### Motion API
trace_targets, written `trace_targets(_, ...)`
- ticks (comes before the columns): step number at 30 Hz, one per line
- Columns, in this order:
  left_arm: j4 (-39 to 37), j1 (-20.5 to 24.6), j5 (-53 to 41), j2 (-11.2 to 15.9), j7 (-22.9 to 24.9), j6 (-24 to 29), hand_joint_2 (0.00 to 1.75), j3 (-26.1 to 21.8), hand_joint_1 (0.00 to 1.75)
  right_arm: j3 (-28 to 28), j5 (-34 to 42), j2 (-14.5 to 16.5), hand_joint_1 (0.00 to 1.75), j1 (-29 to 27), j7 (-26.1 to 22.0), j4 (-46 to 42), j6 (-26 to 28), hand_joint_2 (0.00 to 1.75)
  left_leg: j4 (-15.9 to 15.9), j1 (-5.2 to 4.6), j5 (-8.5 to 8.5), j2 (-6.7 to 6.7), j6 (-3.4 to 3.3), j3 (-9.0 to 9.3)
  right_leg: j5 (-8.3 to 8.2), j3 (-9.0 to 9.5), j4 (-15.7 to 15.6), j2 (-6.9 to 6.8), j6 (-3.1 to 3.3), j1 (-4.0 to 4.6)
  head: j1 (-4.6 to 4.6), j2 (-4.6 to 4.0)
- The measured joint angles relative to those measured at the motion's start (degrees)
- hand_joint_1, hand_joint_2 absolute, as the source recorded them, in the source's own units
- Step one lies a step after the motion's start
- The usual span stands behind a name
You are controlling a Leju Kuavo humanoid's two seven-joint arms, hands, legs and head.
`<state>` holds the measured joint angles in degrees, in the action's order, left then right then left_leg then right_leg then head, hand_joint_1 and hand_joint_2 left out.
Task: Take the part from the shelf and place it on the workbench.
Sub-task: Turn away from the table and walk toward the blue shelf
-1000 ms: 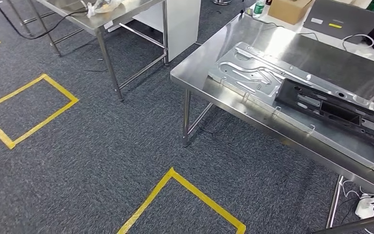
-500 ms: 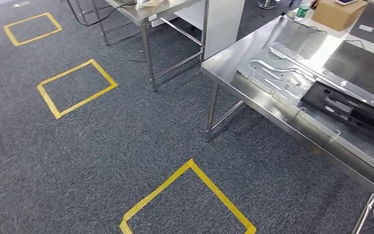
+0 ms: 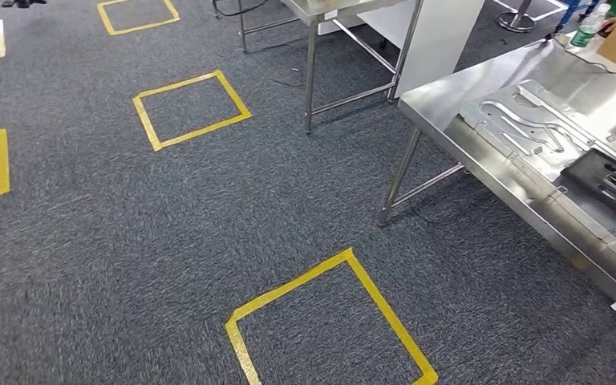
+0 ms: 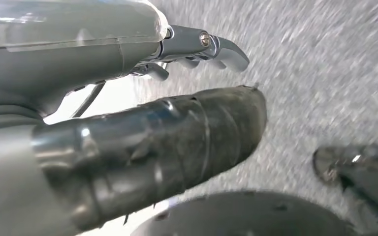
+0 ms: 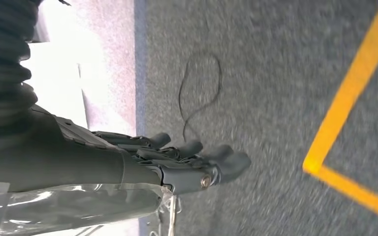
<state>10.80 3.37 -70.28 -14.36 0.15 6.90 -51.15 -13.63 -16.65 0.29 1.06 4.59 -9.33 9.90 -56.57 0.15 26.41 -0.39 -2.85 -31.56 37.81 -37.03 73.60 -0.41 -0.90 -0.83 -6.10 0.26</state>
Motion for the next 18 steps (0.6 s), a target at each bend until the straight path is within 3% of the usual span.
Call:
trace_targets(2, 0.0, 0.0, 0.1, 0.0, 0.0, 0.0, 0.00, -0.2, 0.00, 0.2, 0.2, 0.0, 0.00, 0.0, 0.1, 0.0, -0.3, 1.75, -0.6, -0.22, -1.38, -1.65, 0.09, -2.24, -2.38, 2.73, -1.1, 0.50, 0.50, 0.26, 0.00, 0.01)
trace_targets(4, 0.0, 0.0, 0.1, 0.0, 0.0, 0.0, 0.00, -0.4, 0.00, 0.6, 0.3, -0.1, 0.00, 0.1, 0.3, 0.0, -0.5, 1.75, -1.3, -0.26, -2.56, -3.20, 0.39, -4.21, -4.97, 8.39, -8.5, 2.61, 1.37, 0.54, -0.02, 0.02)
trace_targets(6, 0.0, 0.0, 0.2, -0.1, -0.1, 0.1, 0.87, -0.5, 0.00, 0.9, 0.3, -0.2, 0.00, 0.1, 0.4, 0.0, -0.5, 1.75, -1.7, -0.35, -3.55, -4.49, 0.88, -5.38, -4.54, 12.61, -15.4, 4.70, 2.02, 0.71, 0.00, 0.02)
trace_targets(8, 0.0, 0.1, 0.1, -0.2, -0.5, 0.1, 1.75, -0.6, 0.00, 1.0, 0.4, -0.3, 0.00, 0.1, 0.6, 0.1, -0.5, 1.75, -1.4, -0.37, -4.49, -5.58, 1.51, -5.73, -3.98, 13.39, -17.9, 4.42, 2.24, 0.82, 0.00, 0.02)
trace_targets(10, 0.0, 0.0, 0.2, -0.2, -0.7, 0.2, 1.75, -0.7, 0.00, 1.2, 0.9, -0.2, 0.00, 0.3, 1.1, 0.1, -0.6, 1.75, -0.8, -0.36, -3.19, -6.04, 1.36, -5.72, -4.38, 13.12, -18.4, 3.60, 2.08, 0.79, 0.00, 0.01)
trace_targets(12, 0.0, -0.1, 0.5, -0.2, -0.1, 0.3, 0.87, -0.8, 0.00, 1.6, 1.3, -0.2, 0.00, 0.3, 1.8, 0.0, -0.6, 1.75, -0.6, -0.43, -0.82, -5.90, 1.04, -5.85, -4.95, 12.82, -18.8, 3.13, 1.86, 0.66, 0.01, 0.00)
trace_targets(14, 0.0, -0.3, 0.8, -0.1, 0.3, 0.6, 0.00, -1.0, 0.00, 2.0, 1.4, -0.1, 0.00, 0.4, 2.0, 0.1, -0.6, 1.75, -0.4, -0.44, -0.80, -5.83, 1.12, -6.09, -5.66, 12.38, -18.7, 2.85, 1.92, 0.61, 0.01, 0.00)
trace_targets(18, 0.0, -0.3, 0.8, 0.0, -1.2, 1.9, 0.00, -1.2, 0.00, 2.3, 0.5, -0.1, 0.00, 0.3, -0.3, 0.1, -0.4, 1.75, -0.2, -0.42, -3.46, -5.83, 0.55, -6.30, -6.33, 11.90, -18.2, 2.80, 1.97, 0.64, 0.01, 0.00)
